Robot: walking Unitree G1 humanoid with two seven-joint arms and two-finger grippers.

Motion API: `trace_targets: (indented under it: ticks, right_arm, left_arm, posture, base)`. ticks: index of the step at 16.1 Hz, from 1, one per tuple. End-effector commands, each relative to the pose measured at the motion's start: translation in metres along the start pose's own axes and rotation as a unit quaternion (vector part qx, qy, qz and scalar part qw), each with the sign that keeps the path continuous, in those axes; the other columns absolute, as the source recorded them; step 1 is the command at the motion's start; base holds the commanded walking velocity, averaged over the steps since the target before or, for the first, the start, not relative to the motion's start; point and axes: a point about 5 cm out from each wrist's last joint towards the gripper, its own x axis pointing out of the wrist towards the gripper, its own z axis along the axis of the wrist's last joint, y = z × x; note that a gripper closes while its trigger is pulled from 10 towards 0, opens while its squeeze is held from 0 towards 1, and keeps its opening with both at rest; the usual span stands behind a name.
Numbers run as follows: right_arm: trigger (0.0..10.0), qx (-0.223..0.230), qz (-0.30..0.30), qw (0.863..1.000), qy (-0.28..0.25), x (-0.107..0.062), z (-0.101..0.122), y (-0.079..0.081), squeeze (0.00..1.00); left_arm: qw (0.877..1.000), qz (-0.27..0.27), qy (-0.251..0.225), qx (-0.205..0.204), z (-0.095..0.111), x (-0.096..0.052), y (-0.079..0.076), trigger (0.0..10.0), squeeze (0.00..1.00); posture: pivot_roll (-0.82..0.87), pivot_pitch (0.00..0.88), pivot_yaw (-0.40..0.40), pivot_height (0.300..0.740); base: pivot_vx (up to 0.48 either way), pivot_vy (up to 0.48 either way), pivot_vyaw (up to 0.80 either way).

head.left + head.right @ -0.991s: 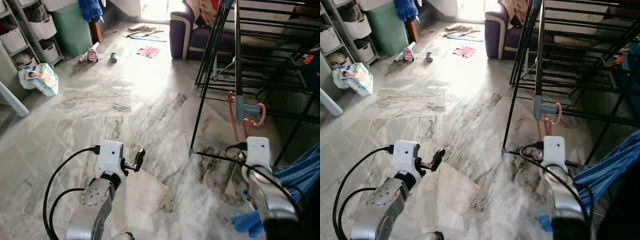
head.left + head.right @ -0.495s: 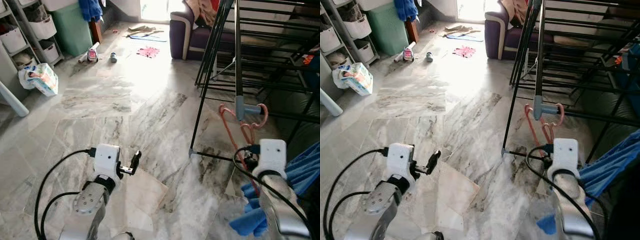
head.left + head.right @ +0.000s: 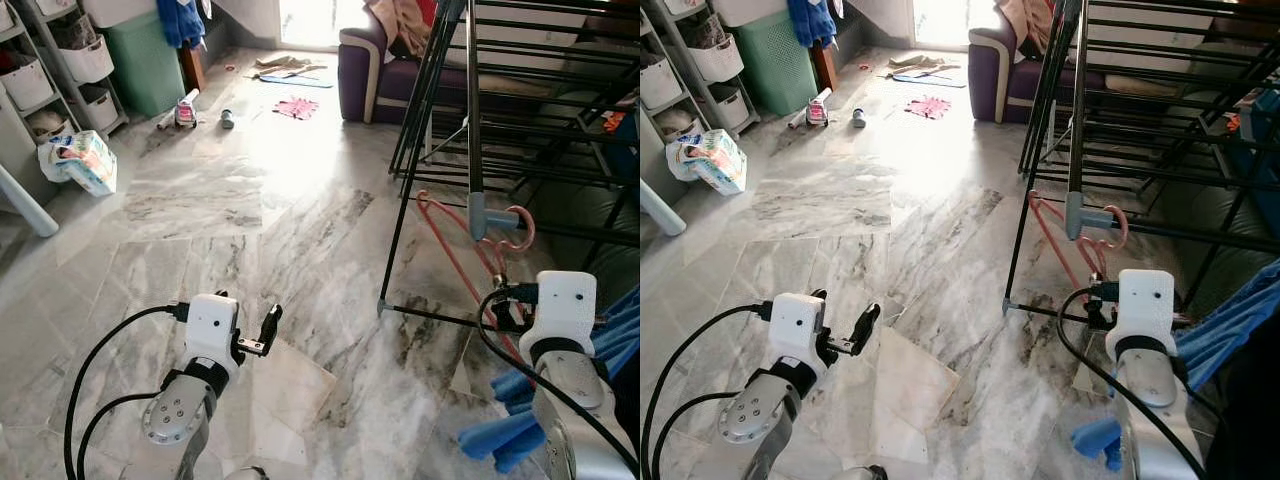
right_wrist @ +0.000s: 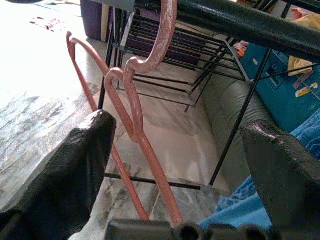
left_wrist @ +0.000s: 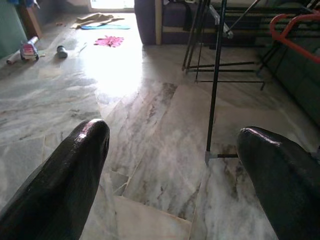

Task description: Hang hanger

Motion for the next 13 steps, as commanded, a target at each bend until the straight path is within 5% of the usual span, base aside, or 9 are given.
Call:
trace_targets:
  ticks: [1,3,4,6,13]
  right_arm:
    - [10.0,0.009,0.005,1.000,-0.013,0.001,0.007,0.001,1.00]
    - [10.0,-0.005,0.013,1.000,-0.012,0.001,0.007,0.005,1.00]
    - [10.0,-0.003,0.015,1.000,-0.010,0.002,0.006,0.006,0.89]
    - [10.0,-0.001,0.019,1.000,-0.011,0.003,0.008,0.007,0.00]
    - [10.0,0.003,0.032,0.999,-0.005,0.003,0.006,0.014,0.00]
  left_arm:
    - [1.000,-0.002,-0.013,0.008,0.006,0.004,0.000,10.0,0.00]
    - [1.000,-0.004,-0.018,0.008,0.008,0.009,-0.003,10.0,0.00]
    - [1.000,-0.007,-0.023,0.007,0.010,0.012,-0.006,10.0,0.00]
    - [1.000,-0.010,-0.026,0.004,0.013,0.014,-0.009,10.0,0.00]
    - [1.000,-0.004,-0.023,0.004,0.011,0.015,-0.009,10.0,0.00]
  posture:
    - [0.05,0.057,-0.009,0.740]
    - [0.05,0.061,-0.016,0.740]
    - [0.05,0.061,-0.016,0.740]
    - [0.05,0.064,-0.013,0.740]
    - [0.05,0.068,-0.017,0.740]
  base:
    - [0.000,0.000,0.00]
    - [0.000,0.000,0.00]
    - [0.000,0.000,0.00]
    - [0.000,0.000,0.00]
    - [-0.275,0.000,0.00]
